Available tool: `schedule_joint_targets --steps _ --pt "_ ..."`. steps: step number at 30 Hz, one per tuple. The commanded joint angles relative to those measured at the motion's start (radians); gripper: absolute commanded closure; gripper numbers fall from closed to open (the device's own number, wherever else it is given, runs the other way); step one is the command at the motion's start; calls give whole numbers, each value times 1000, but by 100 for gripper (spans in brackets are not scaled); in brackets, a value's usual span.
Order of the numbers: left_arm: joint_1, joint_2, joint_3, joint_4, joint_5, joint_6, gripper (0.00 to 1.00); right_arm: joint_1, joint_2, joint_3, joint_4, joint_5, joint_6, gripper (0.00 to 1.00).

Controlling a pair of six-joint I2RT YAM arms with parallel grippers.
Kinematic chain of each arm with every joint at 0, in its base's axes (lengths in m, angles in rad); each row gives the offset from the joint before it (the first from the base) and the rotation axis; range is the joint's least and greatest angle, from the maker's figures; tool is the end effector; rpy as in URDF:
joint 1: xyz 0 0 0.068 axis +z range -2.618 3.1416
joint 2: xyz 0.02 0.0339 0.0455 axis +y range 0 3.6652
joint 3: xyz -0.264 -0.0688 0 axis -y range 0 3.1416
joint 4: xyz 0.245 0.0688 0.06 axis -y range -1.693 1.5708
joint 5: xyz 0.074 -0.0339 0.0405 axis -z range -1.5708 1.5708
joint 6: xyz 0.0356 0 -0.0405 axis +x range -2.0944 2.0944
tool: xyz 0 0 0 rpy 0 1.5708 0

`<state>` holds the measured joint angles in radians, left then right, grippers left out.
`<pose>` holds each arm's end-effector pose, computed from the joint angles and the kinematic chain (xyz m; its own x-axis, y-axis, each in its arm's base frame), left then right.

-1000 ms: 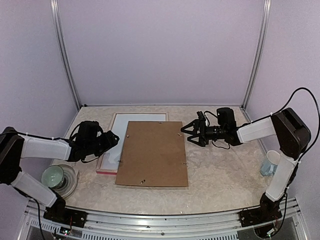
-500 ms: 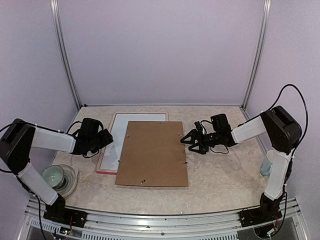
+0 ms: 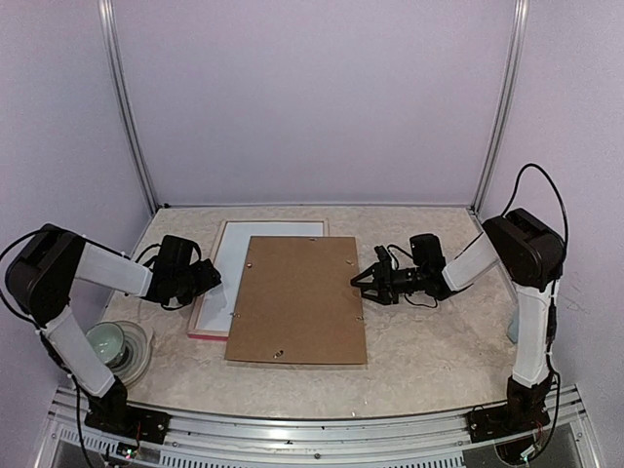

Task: Put the photo into the frame
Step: Pick up the backboard from the frame body.

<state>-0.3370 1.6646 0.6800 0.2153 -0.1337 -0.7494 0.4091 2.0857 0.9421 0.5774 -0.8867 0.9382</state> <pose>0.2930 -0.0976 0.1294 -0.6423 -0.4903 -0.5891 -0.2735 0.8646 -0.4215 0.3446 0.1795 0.0934 -0.9777 0.1316 -0.1637 -0.1065 0.3611 0.9264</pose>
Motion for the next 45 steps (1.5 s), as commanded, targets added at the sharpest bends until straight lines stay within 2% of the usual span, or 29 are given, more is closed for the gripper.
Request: schedule_joint_targets --steps 1,4,8,11,19,23,27,34,41,45 --pt "4 17 16 38 48 27 21 -9 40 -34 196 -78 115 53" --pt "5 19 13 45 58 27 21 -9 51 -48 251 -95 151 65" --pt "4 28 3 60 74 28 22 -14 73 -63 346 -116 211 85" --pt "4 32 -8 68 86 33 28 -21 96 -82 448 -132 275 100" --pt "16 5 -26 66 73 37 35 -39 118 -120 666 -160 408 100" --pt "16 -12 -31 69 68 41 44 -45 88 -126 667 -166 414 100" --pt "18 -3 -34 66 65 50 59 -57 50 -134 664 -172 424 100" --pt "18 15 -51 75 77 51 69 -72 -27 -130 692 -186 491 100" --pt "18 18 -72 85 100 54 89 -71 -101 -87 646 -186 511 100" --pt "6 4 -98 91 110 54 93 -74 -118 -55 612 -190 513 100"
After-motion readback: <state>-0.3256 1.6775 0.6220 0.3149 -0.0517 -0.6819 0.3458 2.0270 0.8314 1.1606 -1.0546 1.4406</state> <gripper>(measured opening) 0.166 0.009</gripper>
